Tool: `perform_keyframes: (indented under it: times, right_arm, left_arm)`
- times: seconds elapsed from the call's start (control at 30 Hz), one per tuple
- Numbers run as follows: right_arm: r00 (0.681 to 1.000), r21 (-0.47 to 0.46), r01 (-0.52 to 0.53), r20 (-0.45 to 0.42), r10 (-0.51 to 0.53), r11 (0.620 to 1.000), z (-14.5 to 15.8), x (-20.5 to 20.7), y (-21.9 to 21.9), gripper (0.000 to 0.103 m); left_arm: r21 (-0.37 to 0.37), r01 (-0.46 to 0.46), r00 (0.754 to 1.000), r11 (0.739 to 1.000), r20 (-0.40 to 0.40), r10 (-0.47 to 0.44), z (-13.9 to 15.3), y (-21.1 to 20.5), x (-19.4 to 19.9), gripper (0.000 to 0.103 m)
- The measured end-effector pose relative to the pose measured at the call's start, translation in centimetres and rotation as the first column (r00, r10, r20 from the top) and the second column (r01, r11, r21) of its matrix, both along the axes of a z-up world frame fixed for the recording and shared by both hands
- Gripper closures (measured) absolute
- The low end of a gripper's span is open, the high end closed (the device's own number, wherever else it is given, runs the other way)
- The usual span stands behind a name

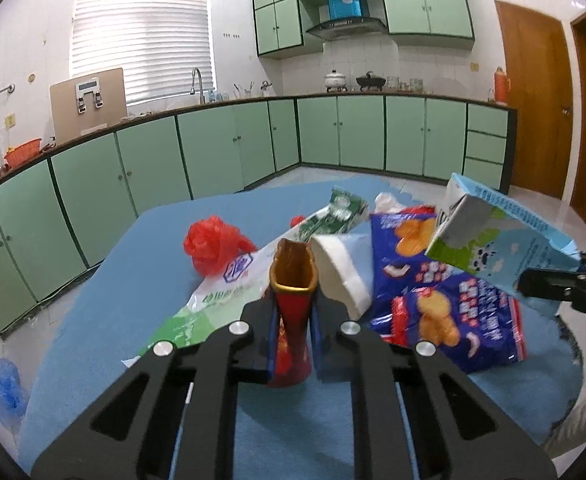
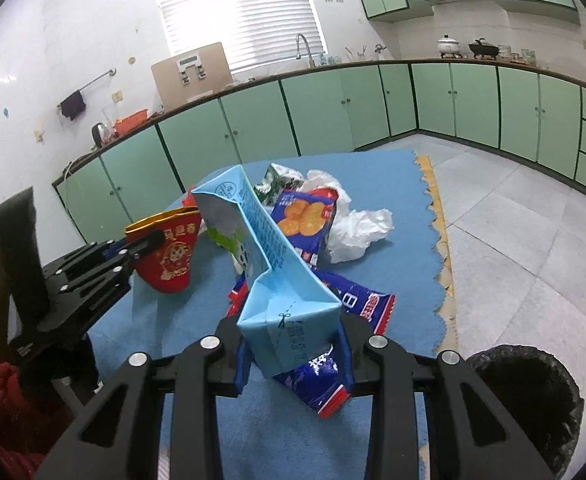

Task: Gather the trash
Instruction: 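Carry carton and red cup to the black bin and open both tools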

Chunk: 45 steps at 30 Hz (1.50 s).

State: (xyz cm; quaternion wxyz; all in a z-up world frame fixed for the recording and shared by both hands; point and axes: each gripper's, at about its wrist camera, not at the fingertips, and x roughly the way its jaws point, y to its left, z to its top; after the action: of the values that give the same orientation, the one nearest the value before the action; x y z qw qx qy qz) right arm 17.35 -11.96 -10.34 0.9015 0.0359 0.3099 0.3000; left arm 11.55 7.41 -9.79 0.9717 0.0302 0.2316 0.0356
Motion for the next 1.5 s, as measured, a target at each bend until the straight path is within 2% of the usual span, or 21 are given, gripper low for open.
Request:
perform_keyframes:
  times: [0.3,0.53,0.7,0.83,1.0,1.1,1.37,1.47,1.5]
  right_arm:
    - [0.996,0.033,0.086,0.015,-0.087,0.996,1.4,-0.4,-3.8,0.069]
    - [0.976,0.037,0.216,0.010,-0.216,0.976,1.6,-1.8,-9.3,0.070]
    - [0.938,0.023,0.346,-0.015,-0.346,0.938,0.8,-3.3,-14.3,0.070]
    - [0.900,0.001,0.436,-0.035,-0.435,0.900,-0.1,-4.4,-17.8,0.070]
    - [0.847,-0.039,0.527,-0.065,-0.528,0.849,-1.2,-5.4,-21.0,0.070]
    - [0.819,-0.062,0.564,-0.084,-0.567,0.824,-2.0,-5.7,-22.7,0.069]
    - [0.765,-0.095,0.626,-0.118,-0.633,0.774,-3.9,-6.1,-25.7,0.069]
    - [0.751,-0.107,0.642,-0.113,-0.650,0.760,-3.9,-5.9,-26.0,0.068]
    - [0.748,-0.102,0.646,-0.116,-0.654,0.757,-4.0,-5.8,-26.3,0.066]
  left_arm:
    - [-0.040,0.103,0.993,0.994,0.069,-0.100,3.3,-2.9,-1.0,0.092]
    - [-0.069,0.255,0.964,0.965,0.095,-0.248,4.2,-8.3,-0.8,0.092]
    - [-0.090,0.370,0.927,0.925,0.093,-0.362,3.9,-12.8,-0.3,0.092]
    - [-0.114,0.461,0.888,0.880,0.072,-0.455,2.8,-16.7,0.2,0.092]
    - [-0.170,0.542,0.837,0.823,0.028,-0.546,1.0,-20.9,1.3,0.092]
    - [-0.187,0.572,0.813,0.798,-0.001,-0.583,-0.2,-23.0,2.1,0.092]
    - [-0.170,0.613,0.777,0.772,-0.049,-0.628,-3.1,-27.2,3.9,0.089]
    - [-0.171,0.620,0.770,0.766,-0.056,-0.636,-3.3,-27.5,4.4,0.082]
    - [-0.174,0.619,0.770,0.766,-0.059,-0.636,-3.4,-27.6,4.5,0.072]
